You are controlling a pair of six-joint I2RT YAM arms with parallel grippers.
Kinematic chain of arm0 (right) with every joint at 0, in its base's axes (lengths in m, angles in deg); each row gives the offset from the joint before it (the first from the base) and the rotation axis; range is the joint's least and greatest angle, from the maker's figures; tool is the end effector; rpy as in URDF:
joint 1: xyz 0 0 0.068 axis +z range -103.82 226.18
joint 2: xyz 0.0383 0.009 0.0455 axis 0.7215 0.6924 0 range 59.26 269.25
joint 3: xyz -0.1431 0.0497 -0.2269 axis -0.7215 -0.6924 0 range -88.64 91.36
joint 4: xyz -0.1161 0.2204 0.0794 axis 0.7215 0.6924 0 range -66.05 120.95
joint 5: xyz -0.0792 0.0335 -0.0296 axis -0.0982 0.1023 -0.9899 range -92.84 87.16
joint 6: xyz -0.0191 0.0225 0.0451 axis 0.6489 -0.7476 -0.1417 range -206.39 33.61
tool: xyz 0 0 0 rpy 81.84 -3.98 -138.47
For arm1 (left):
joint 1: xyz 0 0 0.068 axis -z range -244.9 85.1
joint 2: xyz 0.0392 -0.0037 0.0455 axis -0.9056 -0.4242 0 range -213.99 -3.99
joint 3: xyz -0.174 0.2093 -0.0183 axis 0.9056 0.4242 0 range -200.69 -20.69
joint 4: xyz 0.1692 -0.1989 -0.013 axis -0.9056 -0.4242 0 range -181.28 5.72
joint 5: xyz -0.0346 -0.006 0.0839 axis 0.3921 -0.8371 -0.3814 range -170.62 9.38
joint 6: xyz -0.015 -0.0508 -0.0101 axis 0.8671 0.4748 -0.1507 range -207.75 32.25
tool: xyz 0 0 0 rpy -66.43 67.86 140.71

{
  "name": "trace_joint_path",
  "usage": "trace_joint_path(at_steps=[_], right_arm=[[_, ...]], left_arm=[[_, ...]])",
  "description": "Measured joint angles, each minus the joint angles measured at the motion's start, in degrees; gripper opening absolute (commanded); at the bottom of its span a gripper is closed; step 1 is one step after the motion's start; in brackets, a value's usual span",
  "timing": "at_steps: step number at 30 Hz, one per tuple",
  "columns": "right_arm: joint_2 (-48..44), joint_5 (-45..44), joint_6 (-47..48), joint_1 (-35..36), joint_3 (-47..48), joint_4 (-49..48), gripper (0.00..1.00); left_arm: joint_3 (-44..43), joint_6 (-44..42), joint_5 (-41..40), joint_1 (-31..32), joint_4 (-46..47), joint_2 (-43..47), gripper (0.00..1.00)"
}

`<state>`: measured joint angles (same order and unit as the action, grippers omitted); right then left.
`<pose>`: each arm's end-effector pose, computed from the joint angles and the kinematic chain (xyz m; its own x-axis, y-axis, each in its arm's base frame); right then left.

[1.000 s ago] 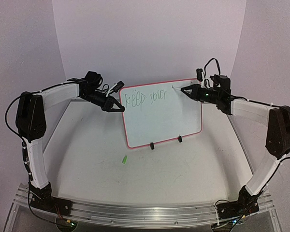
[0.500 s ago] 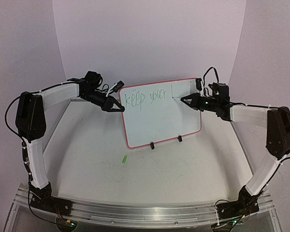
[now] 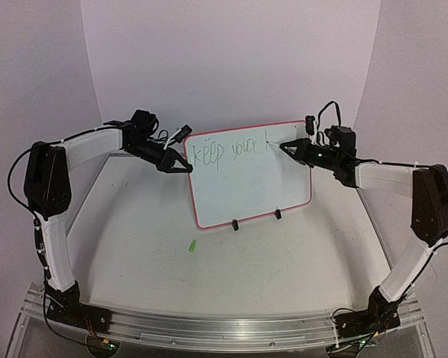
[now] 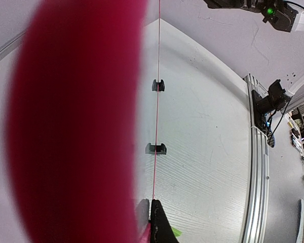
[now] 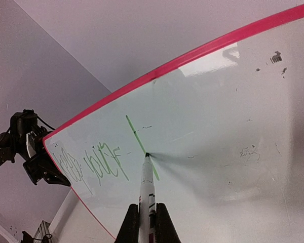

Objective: Write a sentence on the whiteboard
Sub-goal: Write a sentence at the corner of the board.

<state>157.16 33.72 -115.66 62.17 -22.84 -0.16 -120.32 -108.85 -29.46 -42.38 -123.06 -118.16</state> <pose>0.3761 0.1298 0.2814 -0.5021 0.2647 -0.8233 -0.6222 0.5507 0.5565 0.3939 -0.1933 0.2736 -0.4501 0.4309 -0.7821 0.8917 0.2638 -0.3678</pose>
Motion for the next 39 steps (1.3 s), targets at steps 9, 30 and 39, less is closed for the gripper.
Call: trace_joint_path(at_steps=[9,30,39], right_arm=[[0.0,-2.5,-0.8,0.0,0.0,-0.7,0.0],[-0.2,-3.0,-0.8,0.0,-4.1,-1.7,0.0],[-3.3,-3.0,-0.9,0.0,-5.0,-0.8,0.0]], left_arm=[[0.0,0.1,0.1,0.0,0.0,0.0,0.0],[0.0,0.3,0.1,0.0,-0.2,0.0,0.0],[0.0,-0.3,0.0,0.1,-0.3,0.0,0.0]])
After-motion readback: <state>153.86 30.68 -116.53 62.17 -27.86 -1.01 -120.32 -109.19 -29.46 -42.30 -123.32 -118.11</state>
